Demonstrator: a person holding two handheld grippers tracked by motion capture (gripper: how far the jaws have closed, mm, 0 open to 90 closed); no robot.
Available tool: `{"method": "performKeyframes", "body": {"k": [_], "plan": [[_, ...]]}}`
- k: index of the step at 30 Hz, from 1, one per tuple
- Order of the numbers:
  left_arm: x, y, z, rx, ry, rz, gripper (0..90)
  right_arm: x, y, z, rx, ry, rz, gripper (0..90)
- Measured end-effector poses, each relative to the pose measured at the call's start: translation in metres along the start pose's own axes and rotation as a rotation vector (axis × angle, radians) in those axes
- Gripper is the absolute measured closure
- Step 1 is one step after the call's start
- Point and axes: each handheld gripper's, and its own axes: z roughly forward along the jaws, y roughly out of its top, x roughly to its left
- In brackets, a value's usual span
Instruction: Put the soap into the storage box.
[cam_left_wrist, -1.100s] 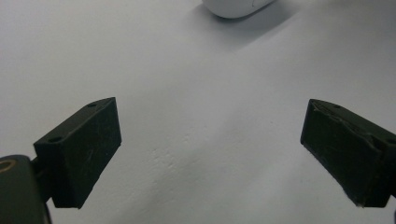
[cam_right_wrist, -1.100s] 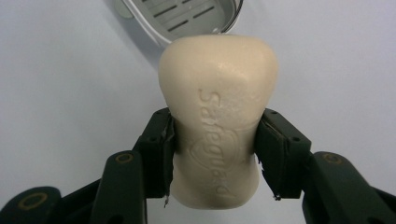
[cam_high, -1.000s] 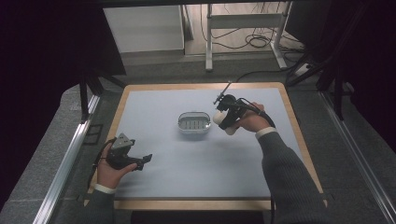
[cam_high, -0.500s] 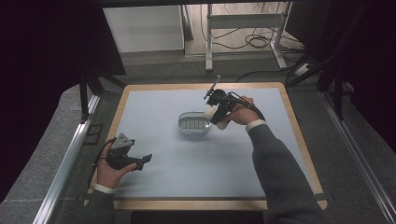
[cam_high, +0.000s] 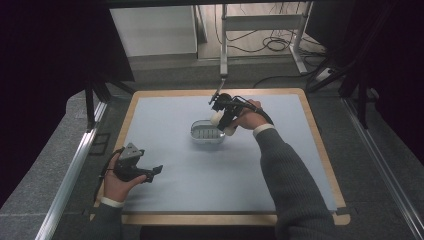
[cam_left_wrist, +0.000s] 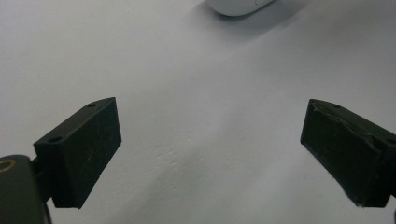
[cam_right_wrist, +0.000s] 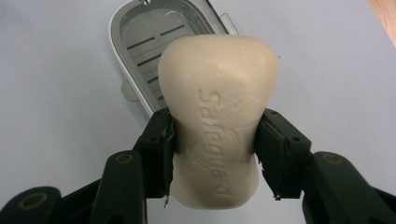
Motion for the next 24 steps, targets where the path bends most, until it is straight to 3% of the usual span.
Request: {"method": "performKeyframes", "body": {"k": [15,24], "plan": [[0.0,0.0,0.001,0.005,-0.001,0.0,5.6,0.001,0.009,0.009,-0.007,0.009,-0.008,49.5],[0.0,0.0,0.001,0.003,-0.002,-0.002,5.6,0.003,0.018,0.017,-0.004,0.004,-0.046,49.5]]}}
